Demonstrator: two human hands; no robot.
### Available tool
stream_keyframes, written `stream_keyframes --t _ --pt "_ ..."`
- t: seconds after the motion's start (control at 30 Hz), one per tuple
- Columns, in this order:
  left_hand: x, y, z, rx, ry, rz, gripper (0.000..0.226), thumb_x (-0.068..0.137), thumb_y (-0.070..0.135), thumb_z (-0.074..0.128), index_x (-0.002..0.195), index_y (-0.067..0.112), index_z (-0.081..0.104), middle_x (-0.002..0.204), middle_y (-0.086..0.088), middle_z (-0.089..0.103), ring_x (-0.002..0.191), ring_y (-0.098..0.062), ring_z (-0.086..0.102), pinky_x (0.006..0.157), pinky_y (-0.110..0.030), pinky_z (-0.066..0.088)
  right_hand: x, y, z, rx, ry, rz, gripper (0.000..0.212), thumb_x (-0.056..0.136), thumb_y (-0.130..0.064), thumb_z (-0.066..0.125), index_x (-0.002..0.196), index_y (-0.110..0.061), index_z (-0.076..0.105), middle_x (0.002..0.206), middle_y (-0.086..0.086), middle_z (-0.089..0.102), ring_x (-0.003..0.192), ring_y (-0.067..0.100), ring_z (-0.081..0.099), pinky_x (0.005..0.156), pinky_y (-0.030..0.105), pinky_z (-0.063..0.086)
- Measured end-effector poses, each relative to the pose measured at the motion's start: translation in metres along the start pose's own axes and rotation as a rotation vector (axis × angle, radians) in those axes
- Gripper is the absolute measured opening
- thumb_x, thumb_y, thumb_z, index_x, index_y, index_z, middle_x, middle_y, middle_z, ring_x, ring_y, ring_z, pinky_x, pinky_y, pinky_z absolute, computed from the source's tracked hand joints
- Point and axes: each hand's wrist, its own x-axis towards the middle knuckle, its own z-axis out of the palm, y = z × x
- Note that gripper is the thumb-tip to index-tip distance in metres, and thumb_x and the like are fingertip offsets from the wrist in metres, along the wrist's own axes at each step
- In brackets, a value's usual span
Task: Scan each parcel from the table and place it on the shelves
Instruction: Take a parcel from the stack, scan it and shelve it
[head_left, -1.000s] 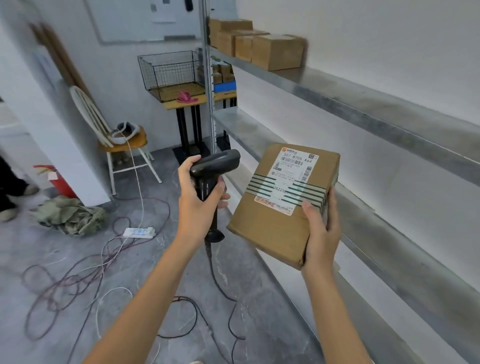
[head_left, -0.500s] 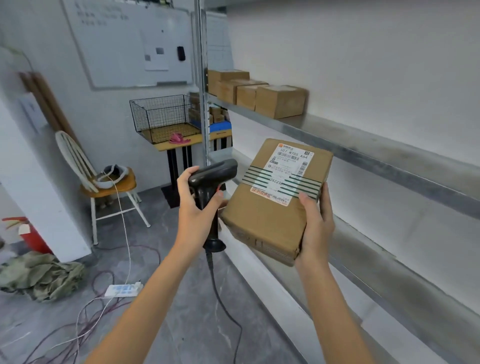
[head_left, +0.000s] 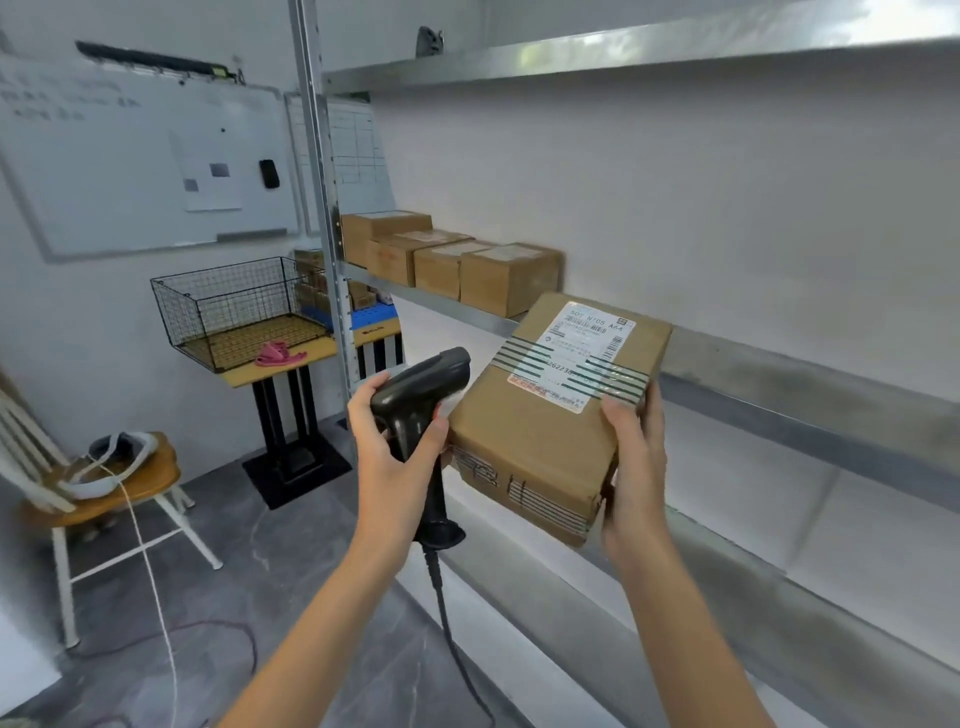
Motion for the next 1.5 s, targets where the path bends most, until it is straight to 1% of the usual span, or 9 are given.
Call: stream_keyframes --t 0.1,0.23,0.3,0.6,0.73,1.03,1.17,1.33,1.5 --pt "0.034 -0.007 0.017 -0.02 0.051 0.0 0.058 0.095 0.015 0.069 0.125 0.054 0.037 0.135 0.013 0.048 0.126 -0.009 0.052 0.109 -0.046 0.046 0.031 -0.008 0.008 -0.095 -0.116 -0.009 0.078 0.084 -0.041 0.072 0.15 -0.052 0.031 0.136 -0.018 0.06 0.118 0.007 0.062 0.089 0.031 0.056" --pt "0.085 -0.02 0.047 -0.041 0.037 0.058 0.06 0.096 0.005 0.066 0.137 0.036 0.034 0.125 0.024 0.044 0.103 0.026 0.05 0.086 -0.003 0.042 0.082 -0.013 0.016 -0.164 -0.226 0.024 0.098 0.077 -0.052 0.079 0.156 -0.048 0.019 0.151 -0.013 0.047 0.133 0.013 0.051 0.113 0.047 0.043" --pt "0.111 -0.03 0.063 -0.016 0.019 0.075 0.06 0.096 0.002 0.065 0.137 0.031 0.033 0.124 0.024 0.042 0.098 0.032 0.046 0.078 0.007 0.035 0.109 -0.012 0.02 -0.197 -0.259 0.047 0.107 0.076 -0.056 0.076 0.159 -0.045 0.01 0.158 -0.011 0.038 0.14 0.015 0.044 0.119 0.049 0.035" --pt "0.189 -0.081 0.128 -0.018 0.087 0.077 0.061 0.095 0.002 0.066 0.145 0.018 0.035 0.123 0.021 0.043 0.096 0.032 0.046 0.076 0.008 0.034 0.204 -0.006 0.022 -0.524 -0.286 0.013 0.15 0.051 -0.083 0.077 0.161 -0.029 -0.009 0.17 -0.004 0.0 0.156 0.018 0.003 0.127 0.049 0.012" --pt "0.208 -0.097 0.149 -0.029 0.116 0.083 0.061 0.095 0.005 0.067 0.144 0.021 0.034 0.125 0.021 0.042 0.099 0.031 0.046 0.078 0.006 0.037 0.225 0.008 0.024 -0.653 -0.301 -0.082 0.154 0.047 -0.071 0.076 0.156 -0.029 -0.024 0.165 -0.01 -0.025 0.153 0.011 -0.017 0.126 0.042 0.0" --pt "0.243 -0.111 0.185 -0.025 0.105 0.115 0.059 0.095 0.01 0.069 0.134 0.04 0.035 0.129 0.027 0.042 0.123 0.009 0.043 0.106 -0.02 0.036 0.271 0.027 0.027 -0.624 -0.19 -0.185 0.14 0.07 -0.046 0.088 0.158 -0.029 -0.019 0.168 -0.01 -0.015 0.154 0.007 -0.009 0.127 0.046 0.007" --pt "0.25 -0.118 0.187 -0.023 0.111 0.131 0.059 0.095 0.01 0.068 0.135 0.037 0.035 0.126 0.03 0.042 0.111 0.027 0.043 0.094 -0.004 0.036 0.283 0.03 0.028 -0.629 -0.2 -0.185 0.138 0.072 -0.042 0.089 0.158 -0.027 -0.018 0.168 -0.009 -0.013 0.154 0.008 -0.009 0.127 0.046 0.007" --pt "0.249 -0.115 0.179 0.001 0.085 0.153 0.059 0.095 0.007 0.068 0.136 0.034 0.035 0.125 0.029 0.043 0.111 0.024 0.045 0.092 0.002 0.036 0.284 0.031 0.03 -0.623 -0.197 -0.182 0.139 0.07 -0.045 0.089 0.159 -0.027 -0.017 0.168 -0.01 -0.01 0.155 0.008 -0.006 0.127 0.047 0.01" --pt "0.235 -0.102 0.168 0.005 0.047 0.212 0.06 0.095 0.002 0.067 0.137 0.03 0.035 0.124 0.026 0.045 0.109 0.024 0.047 0.087 0.003 0.035 0.267 0.024 0.025 -0.612 -0.164 -0.155 0.147 0.058 -0.067 0.086 0.159 -0.031 -0.014 0.168 -0.012 -0.007 0.156 0.011 -0.003 0.127 0.049 0.012"
